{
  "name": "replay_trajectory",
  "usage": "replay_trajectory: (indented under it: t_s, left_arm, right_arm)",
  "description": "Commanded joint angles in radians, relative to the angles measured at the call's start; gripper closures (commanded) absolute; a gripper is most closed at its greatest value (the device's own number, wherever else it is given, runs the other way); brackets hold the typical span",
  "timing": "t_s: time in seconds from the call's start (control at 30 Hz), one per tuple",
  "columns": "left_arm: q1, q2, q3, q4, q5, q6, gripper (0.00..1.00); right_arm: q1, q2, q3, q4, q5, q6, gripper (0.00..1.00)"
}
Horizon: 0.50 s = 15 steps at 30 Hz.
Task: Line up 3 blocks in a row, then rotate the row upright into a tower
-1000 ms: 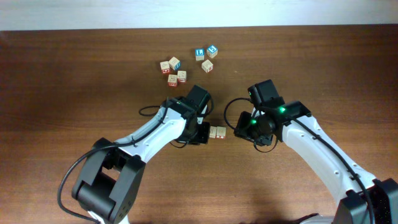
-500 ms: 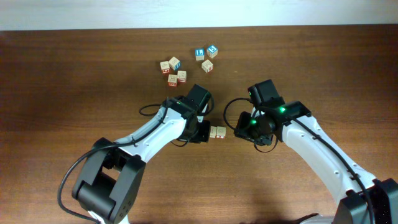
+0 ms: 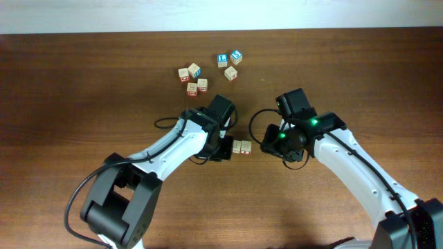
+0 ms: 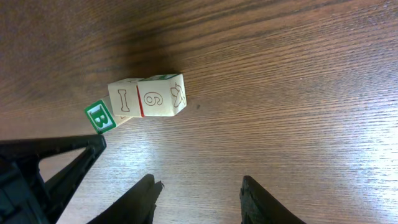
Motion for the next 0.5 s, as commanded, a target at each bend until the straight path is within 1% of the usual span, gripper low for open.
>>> replay_trajectory:
  t_s: [0.0, 0.07, 0.1, 0.17, 0.33, 0.47]
  left_arm:
    - [0.002, -0.02, 0.045, -0.038, 0.003, -0.01, 1.0]
    - [0.002, -0.017, 0.038, -0.052, -0.001, -0.019, 1.0]
    - [0.002, -0.016, 0.027, -0.048, -0.016, -0.058, 1.0]
    - [0.002, -0.016, 0.014, -0.045, -0.019, -0.089, 1.0]
    - [-0.039, -0.016, -0.019, -0.033, -0.023, -0.107, 1.0]
    - [-0.042, -0.016, -0.036, -0.008, -0.023, -0.114, 1.0]
  right_arm:
    - [-0.001, 0.003, -0.007, 0.0, 0.01, -0.011, 0.55]
    - [-0.001, 0.003, -0.007, 0.0, 0.014, -0.011, 0.55]
    - [-0.001, 0.003, -0.007, 0.0, 0.018, -0.011, 0.55]
    - [-0.001, 0.003, -0.007, 0.0, 0.018, -0.011, 0.55]
    - [-0.001, 0.003, -0.007, 0.003, 0.018, -0.011, 0.55]
    - [-0.001, 0.003, -0.007, 0.0, 0.017, -0.011, 0.55]
